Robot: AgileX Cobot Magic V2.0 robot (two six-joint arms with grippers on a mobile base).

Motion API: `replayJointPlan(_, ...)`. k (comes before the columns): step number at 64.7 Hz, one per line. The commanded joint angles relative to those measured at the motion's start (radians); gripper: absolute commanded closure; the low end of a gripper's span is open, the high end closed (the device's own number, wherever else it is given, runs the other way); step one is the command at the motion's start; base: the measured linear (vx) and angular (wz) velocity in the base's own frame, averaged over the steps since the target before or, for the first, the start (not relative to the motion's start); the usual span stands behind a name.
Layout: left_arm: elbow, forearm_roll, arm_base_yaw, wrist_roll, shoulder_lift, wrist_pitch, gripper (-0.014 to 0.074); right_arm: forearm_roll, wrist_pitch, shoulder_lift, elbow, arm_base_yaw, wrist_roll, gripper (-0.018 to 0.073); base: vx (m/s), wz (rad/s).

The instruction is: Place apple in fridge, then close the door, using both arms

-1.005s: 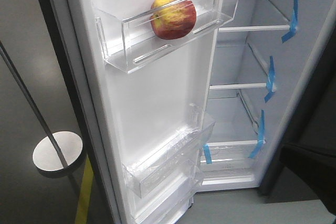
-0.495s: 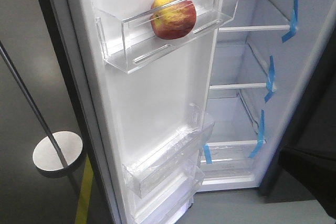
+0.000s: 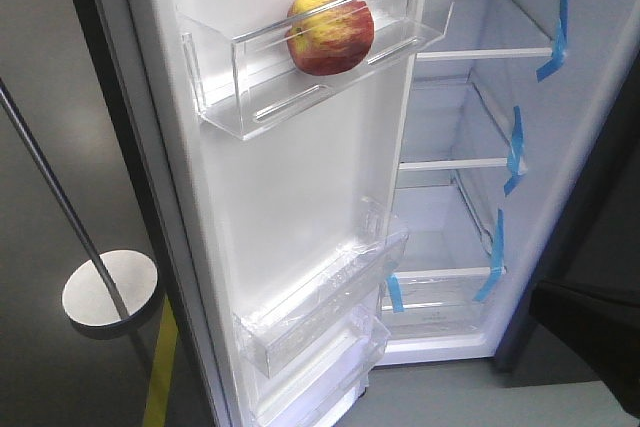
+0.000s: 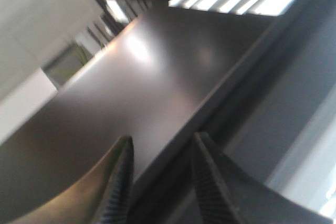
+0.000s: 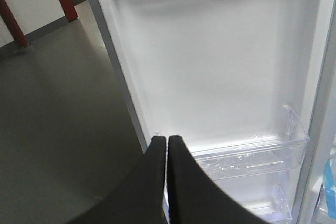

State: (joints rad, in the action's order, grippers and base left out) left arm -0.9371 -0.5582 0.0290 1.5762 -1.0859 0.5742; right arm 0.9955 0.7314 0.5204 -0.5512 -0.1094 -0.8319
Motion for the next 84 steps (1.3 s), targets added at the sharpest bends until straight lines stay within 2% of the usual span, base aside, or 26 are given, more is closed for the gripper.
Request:
replayJointPlan(1, -0.105, -0.004, -0.008, 0.044, -0.069, 0.069, 0.0316, 0.034, -0.027, 0.004, -0.026, 0.001, -0.004, 0.0565, 0.00, 0.00)
replayJointPlan(14, -0.241, -0.007, -0.008, 0.044, -0.228, 0.068, 0.0316, 0.024, -0.022, 0.004, -0.026, 0.001, -0.004, 0.0565, 0.00, 0.00)
replayJointPlan(22, -0.314, -0.055, -0.008, 0.056, -0.312, 0.069, 0.0316, -0.005, -0.006, 0.004, -0.026, 0.001, -0.004, 0.0565, 0.00, 0.00)
replayJointPlan(29, -0.366, -0.119, -0.008, 0.170, -0.378, 0.107, 0.0316, -0.009, 0.005, 0.004, -0.026, 0.001, -0.004, 0.0565, 0.00, 0.00)
replayJointPlan(37, -0.414, -0.244, -0.008, 0.333, -0.434, 0.209, 0.0316, -0.018, 0.005, 0.004, -0.026, 0.001, -0.004, 0.0565, 0.00, 0.00)
replayJointPlan(46, -0.442, -0.343, -0.008, 0.419, -0.461, 0.291, 0.0316, -0.018, 0.005, 0.004, -0.026, 0.001, -0.005, 0.0561, 0.00, 0.00)
replayJointPlan(56, -0.450, -0.386, -0.008, 0.433, -0.461, 0.395, 0.0316, -0.018, 0.006, 0.004, -0.026, 0.001, -0.027, 0.0556, 0.00, 0.00)
replayJointPlan(67, -0.450, -0.401, -0.028, 0.441, -0.461, 0.525, 0.0316, -0.018, 0.005, 0.004, -0.026, 0.001, -0.034, 0.0552, 0.00, 0.00)
replayJointPlan(75, -0.450, -0.447, -0.078, 0.460, -0.461, 0.535, 0.0316, -0.018, 0.005, 0.004, -0.026, 0.001, -0.034, 0.0547, 0.00, 0.00)
replayJointPlan(84, -0.450, -0.519, -0.165, 0.459, -0.461, 0.502, 0.0316, -0.016, 0.002, 0.004, -0.026, 0.001, -0.034, 0.0545, 0.00, 0.00)
